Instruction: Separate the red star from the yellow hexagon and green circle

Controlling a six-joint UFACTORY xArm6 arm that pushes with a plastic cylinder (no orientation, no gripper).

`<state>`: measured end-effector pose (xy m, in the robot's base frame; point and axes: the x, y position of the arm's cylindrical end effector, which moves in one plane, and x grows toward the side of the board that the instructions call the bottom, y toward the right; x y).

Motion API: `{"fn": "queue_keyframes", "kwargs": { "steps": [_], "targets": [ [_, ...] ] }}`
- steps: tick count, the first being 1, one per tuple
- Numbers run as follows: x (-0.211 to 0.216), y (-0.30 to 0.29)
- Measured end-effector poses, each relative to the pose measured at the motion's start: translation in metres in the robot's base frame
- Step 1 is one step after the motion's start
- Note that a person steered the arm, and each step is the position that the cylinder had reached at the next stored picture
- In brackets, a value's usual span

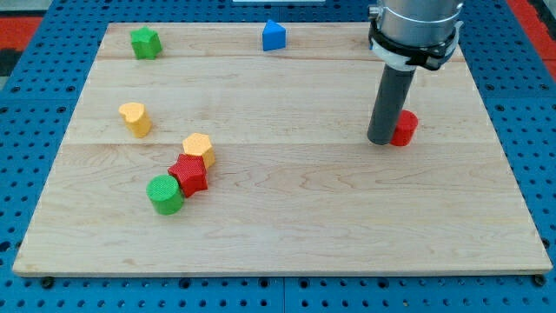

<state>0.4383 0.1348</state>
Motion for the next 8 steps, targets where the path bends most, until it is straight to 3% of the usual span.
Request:
{"fn": "queue_keyframes", "kwargs": {
  "steps": [2, 4, 6, 8],
  "targets": [
    [0.003, 0.012],
    [0.016, -0.094],
    [-0.016, -0.188],
    [-0.019, -0.278]
  ]
}}
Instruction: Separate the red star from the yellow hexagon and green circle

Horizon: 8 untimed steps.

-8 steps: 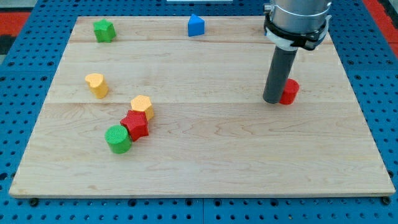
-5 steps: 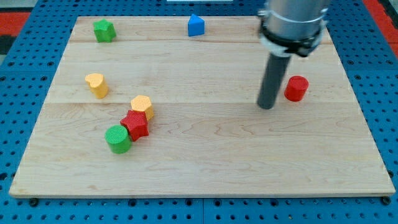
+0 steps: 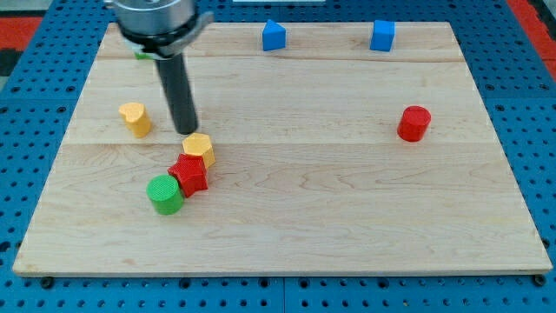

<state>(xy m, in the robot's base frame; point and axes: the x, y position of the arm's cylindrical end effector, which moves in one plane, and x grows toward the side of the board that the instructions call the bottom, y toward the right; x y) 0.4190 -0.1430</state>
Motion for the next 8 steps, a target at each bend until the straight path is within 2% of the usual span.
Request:
{"fn": "queue_keyframes", "kwargs": {
  "steps": [1, 2, 5, 6, 8],
  "targets": [
    [0.0, -0.039],
    [0.0, -0.048],
    [-0.004, -0.029],
    [-0.004, 0.0],
    [0.039, 0.017]
  ]
}}
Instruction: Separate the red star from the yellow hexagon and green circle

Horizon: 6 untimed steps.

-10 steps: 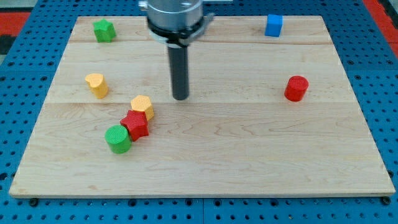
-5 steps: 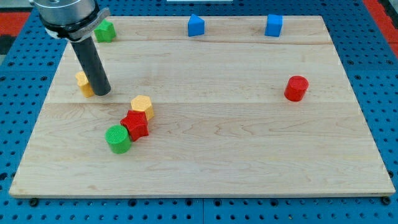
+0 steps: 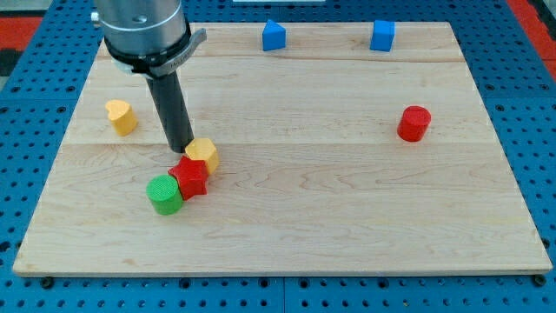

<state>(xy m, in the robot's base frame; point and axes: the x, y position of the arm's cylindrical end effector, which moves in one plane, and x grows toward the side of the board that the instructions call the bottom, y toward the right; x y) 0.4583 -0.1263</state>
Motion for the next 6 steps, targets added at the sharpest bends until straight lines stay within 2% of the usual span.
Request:
{"fn": "queue_keyframes", "kwargs": {
  "steps": [6],
  "targets": [
    [0.055, 0.012]
  ]
}}
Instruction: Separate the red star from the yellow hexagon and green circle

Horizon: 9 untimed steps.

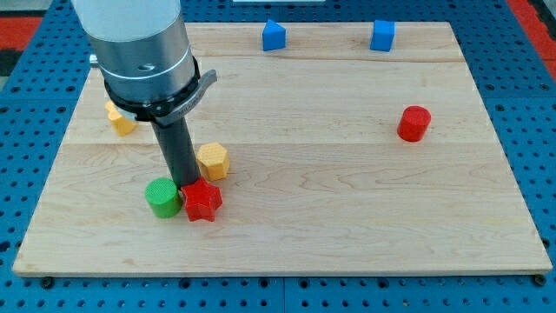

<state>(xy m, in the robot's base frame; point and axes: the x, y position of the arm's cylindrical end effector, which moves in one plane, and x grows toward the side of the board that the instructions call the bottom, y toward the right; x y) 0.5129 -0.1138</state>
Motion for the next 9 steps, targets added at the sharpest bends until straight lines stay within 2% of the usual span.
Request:
{"fn": "queue_keyframes", "kwargs": {
  "steps": [3, 6, 9],
  "targets": [
    [0.039, -0.008],
    [0.055, -0.066],
    [0.055, -0.048]
  ]
}}
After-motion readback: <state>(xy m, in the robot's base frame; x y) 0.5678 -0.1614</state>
